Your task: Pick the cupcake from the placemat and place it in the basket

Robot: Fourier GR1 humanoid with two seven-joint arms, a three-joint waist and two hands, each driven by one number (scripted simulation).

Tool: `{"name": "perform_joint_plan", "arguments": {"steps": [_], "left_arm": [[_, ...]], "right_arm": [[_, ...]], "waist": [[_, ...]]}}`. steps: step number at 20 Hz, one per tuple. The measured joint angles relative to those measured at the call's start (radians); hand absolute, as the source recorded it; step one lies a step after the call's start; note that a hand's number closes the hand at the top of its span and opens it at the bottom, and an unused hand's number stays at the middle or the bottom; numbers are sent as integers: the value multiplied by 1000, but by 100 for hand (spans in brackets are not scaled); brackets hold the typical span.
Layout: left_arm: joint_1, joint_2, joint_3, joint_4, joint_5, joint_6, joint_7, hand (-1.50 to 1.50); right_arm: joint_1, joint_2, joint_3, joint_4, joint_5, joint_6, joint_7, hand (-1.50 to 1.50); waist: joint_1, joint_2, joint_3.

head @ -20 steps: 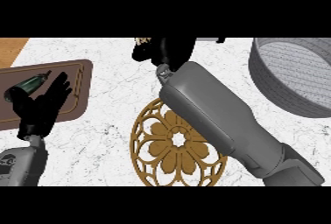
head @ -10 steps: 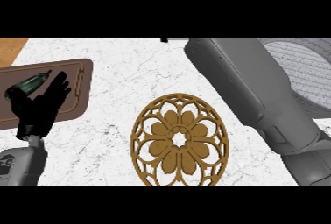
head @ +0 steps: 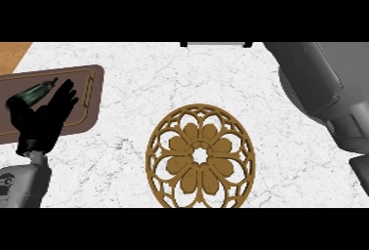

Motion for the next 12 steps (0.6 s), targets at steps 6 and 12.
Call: {"name": "perform_joint_plan", "arguments": {"steps": [6,12], "left_arm": [[31,-17,-4,-19,-5,4,-13,0],[30,-16,10,-10,0,2,-9,0]], "right_arm": [[42,-82,-62,40,5,-2,-38,150],[180,-132,-92,-40,-14,8,-79,150]], "waist": [[-1,-1,0],[-12,-3,1]]}}
